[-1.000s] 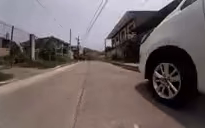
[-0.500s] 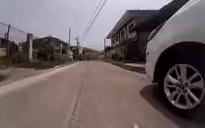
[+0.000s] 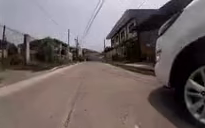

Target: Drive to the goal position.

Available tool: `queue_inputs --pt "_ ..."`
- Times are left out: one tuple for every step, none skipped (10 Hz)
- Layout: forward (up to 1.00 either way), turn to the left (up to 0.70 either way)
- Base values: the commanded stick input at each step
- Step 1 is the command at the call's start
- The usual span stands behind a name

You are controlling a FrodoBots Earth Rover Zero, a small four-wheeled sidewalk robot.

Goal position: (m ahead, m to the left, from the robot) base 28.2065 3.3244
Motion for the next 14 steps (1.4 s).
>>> queue_inputs --pt "0.7 -0.04" --pt "0.7 0.0" --pt "0.7 0.0" --pt "0.7 0.0" --pt "0.7 0.0" --pt "0.7 0.0" --pt "0.7 0.0" --pt "0.7 0.0" --pt "0.7 0.0" --pt "0.7 0.0" --pt "0.7 0.0" --pt "0.7 0.0" --pt "0.7 0.0" --pt "0.7 0.0"
